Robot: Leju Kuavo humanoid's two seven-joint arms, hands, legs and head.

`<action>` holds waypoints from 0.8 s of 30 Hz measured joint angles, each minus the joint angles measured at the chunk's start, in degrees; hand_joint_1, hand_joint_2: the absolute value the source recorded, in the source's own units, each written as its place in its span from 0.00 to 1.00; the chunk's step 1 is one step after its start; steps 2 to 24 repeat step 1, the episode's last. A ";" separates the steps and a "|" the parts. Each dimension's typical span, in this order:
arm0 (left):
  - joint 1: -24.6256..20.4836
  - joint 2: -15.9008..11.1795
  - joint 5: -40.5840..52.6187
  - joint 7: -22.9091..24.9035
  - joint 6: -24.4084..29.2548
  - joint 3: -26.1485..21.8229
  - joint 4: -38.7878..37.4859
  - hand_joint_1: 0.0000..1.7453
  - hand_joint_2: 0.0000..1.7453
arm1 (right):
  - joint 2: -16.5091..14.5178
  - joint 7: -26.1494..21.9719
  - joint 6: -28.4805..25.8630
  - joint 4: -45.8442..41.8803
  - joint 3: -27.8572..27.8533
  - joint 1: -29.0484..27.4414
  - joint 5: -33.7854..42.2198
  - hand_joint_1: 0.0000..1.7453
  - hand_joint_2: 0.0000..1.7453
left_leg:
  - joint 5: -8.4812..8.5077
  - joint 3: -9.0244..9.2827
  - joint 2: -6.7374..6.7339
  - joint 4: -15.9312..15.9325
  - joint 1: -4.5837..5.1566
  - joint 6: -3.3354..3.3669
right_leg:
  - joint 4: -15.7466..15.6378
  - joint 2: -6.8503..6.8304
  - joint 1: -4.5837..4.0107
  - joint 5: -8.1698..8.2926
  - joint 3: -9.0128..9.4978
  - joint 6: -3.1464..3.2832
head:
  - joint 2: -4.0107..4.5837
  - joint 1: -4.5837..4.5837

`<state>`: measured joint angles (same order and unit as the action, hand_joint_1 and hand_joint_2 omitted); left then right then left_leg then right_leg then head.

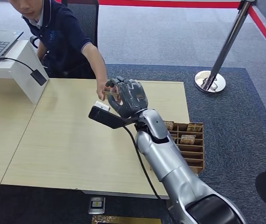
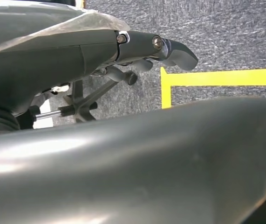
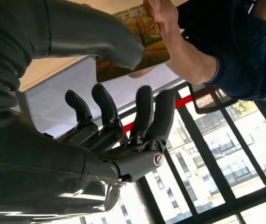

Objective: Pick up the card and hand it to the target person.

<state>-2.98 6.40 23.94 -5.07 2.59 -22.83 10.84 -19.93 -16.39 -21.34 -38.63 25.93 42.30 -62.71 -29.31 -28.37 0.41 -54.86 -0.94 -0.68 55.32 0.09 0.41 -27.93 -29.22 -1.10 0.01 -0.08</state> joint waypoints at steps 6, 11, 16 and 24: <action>0.00 0.00 0.03 0.00 0.00 -0.02 0.00 0.00 0.00 | 0.07 -0.05 -0.09 -0.51 -0.14 -0.29 0.29 0.00 1.00 | 0.00 0.00 0.00 0.00 0.00 0.00 | 0.00 0.00 0.00 0.00 0.00 0.00 | -0.01 0.00; 0.00 0.00 0.03 0.00 0.00 -0.02 0.00 0.00 0.00 | 0.07 -0.05 -0.09 -0.51 -0.14 -0.29 0.29 0.00 1.00 | 0.00 0.00 0.00 0.00 0.00 0.00 | 0.00 0.00 0.00 0.00 0.00 0.00 | -0.01 0.00; 0.00 0.00 0.03 0.00 0.00 -0.02 0.00 0.00 0.00 | 0.07 -0.05 -0.09 -0.51 -0.14 -0.29 0.29 0.00 1.00 | 0.00 0.00 0.00 0.00 0.00 0.00 | 0.00 0.00 0.00 0.00 0.00 0.00 | -0.01 0.00; 0.00 0.00 0.03 0.00 0.00 -0.02 0.00 0.00 0.00 | 0.07 -0.05 -0.09 -0.51 -0.14 -0.29 0.29 0.00 1.00 | 0.00 0.00 0.00 0.00 0.00 0.00 | 0.00 0.00 0.00 0.00 0.00 0.00 | -0.01 0.00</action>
